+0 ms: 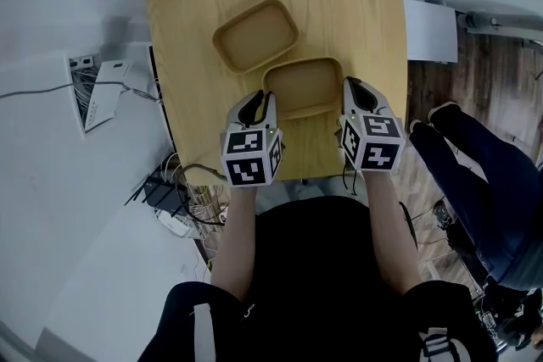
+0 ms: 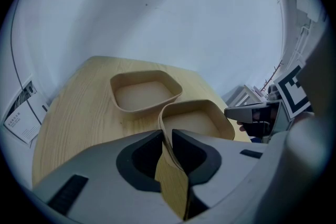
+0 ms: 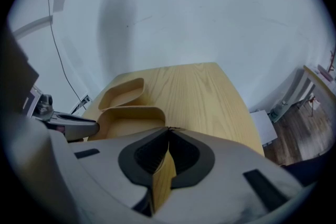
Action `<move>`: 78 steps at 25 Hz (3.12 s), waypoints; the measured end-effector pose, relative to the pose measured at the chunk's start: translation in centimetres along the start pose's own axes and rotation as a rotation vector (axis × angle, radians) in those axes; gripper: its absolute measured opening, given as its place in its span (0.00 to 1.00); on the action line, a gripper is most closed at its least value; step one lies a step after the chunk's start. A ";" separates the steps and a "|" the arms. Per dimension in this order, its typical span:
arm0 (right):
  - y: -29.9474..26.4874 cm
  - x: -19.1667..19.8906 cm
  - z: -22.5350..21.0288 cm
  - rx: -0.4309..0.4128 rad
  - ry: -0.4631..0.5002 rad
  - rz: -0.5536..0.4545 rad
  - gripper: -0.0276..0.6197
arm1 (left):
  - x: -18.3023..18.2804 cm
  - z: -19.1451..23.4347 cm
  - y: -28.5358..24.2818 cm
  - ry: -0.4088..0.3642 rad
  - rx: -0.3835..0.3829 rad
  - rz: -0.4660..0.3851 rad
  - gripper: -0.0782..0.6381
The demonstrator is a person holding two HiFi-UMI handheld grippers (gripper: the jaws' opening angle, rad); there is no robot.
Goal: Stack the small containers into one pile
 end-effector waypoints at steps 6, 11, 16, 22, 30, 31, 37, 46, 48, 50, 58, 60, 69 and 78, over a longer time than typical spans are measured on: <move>0.1 -0.4 -0.5 -0.054 -0.037 -0.031 0.18 | -0.4 0.7 0.6 -0.001 -0.041 -0.037 0.21; -0.3 -0.3 -0.4 -0.088 -0.047 -0.023 0.18 | -0.2 1.0 0.4 0.036 -0.036 -0.040 0.24; -1.0 0.3 -0.2 -0.123 -0.070 0.016 0.18 | 0.3 1.2 -0.2 0.064 -0.030 -0.013 0.27; -1.6 1.1 -0.4 -0.143 -0.096 0.047 0.18 | 0.8 1.1 -1.1 0.068 -0.035 0.011 0.26; -1.8 1.4 -0.5 -0.155 -0.129 0.066 0.18 | 0.9 1.1 -1.1 0.096 -0.016 0.005 0.24; -1.8 1.4 -0.4 -0.155 -0.129 0.068 0.17 | 1.0 1.0 -1.2 0.097 -0.013 0.004 0.22; -2.0 1.7 0.1 -0.158 -0.125 0.089 0.11 | 0.7 0.9 -1.0 0.089 -0.013 -0.007 0.19; -0.6 0.1 2.2 -0.172 -0.119 0.015 0.11 | -0.9 1.6 1.7 0.061 -0.016 -0.073 0.18; -0.2 -0.4 2.9 -0.175 -0.117 -0.008 0.11 | -1.3 1.9 2.6 0.055 -0.017 -0.094 0.19; 0.3 -1.2 3.6 -0.180 -0.109 -0.034 0.10 | -1.8 2.1 3.6 0.053 -0.016 -0.118 0.19; 2.5 -4.5 6.3 -0.216 -0.031 -0.114 0.10 | -3.5 2.7 7.3 0.083 -0.026 -0.219 0.19; 2.7 -5.5 6.8 -0.231 -0.003 -0.125 0.10 | -3.8 2.8 7.9 0.098 -0.038 -0.247 0.19; 0.9 -9.1 7.5 -0.294 0.072 -0.151 0.10 | -5.6 3.2 7.7 0.145 -0.101 -0.318 0.20; -0.8 -10.4 7.3 -0.331 0.097 -0.154 0.10 | -6.4 3.4 6.7 0.179 -0.166 -0.309 0.20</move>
Point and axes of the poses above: the fingertips, and each gripper's own axes: y backward along the fingers, z to its left, x out of its underside, the point moved 8 cm from there along y, backward along the fingers, and after that the axes turned 10 degrees about -z, right-handed, at the moved point
